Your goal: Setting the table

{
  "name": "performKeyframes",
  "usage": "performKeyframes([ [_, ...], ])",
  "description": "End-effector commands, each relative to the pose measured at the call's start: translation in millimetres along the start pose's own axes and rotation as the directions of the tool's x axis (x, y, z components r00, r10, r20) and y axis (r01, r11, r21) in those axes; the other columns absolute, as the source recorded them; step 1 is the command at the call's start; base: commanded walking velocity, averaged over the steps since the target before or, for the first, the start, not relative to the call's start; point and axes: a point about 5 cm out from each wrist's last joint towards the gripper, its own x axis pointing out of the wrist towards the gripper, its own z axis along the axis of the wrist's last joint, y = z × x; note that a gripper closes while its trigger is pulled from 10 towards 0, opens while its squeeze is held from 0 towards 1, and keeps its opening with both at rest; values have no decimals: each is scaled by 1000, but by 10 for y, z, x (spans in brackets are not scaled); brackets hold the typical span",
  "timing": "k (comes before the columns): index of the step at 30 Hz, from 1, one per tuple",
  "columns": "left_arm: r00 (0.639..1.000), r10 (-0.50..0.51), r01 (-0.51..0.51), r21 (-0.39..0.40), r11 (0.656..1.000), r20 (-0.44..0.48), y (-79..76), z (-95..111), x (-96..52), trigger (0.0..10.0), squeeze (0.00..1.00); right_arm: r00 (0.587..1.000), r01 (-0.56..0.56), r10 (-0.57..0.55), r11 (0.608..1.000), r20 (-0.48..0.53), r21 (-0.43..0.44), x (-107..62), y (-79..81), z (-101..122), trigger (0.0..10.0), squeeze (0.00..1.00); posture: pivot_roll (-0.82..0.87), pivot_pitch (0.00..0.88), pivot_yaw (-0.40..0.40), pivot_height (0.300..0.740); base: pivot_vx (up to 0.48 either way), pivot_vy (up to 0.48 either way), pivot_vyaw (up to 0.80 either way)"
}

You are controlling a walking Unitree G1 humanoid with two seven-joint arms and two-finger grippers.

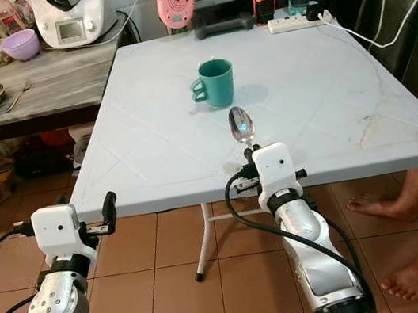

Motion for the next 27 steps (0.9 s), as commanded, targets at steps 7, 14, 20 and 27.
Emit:
performKeyframes([
  [7,1000,0,0,19,1000,-4,37,12,2,10000,0,1000,-10,10,1000,19,7,16,9,60,10000,0,-124,62,87,740,0,154,0],
  [14,1000,-6,7,24,1000,-8,23,0,-9,10000,0,1000,-10,9,1000,21,8,20,19,62,10000,0,-125,61,90,740,0,342,0],
  [20,1000,-7,7,26,1000,-4,15,4,-6,10000,0,1000,-10,10,1000,25,6,33,16,72,10000,0,-125,61,90,740,0,429,0],
  [27,1000,-7,8,30,1000,-6,11,-2,-7,10000,0,1000,-10,10,1000,29,5,45,15,80,10000,0,-125,54,86,740,0,480,0],
])
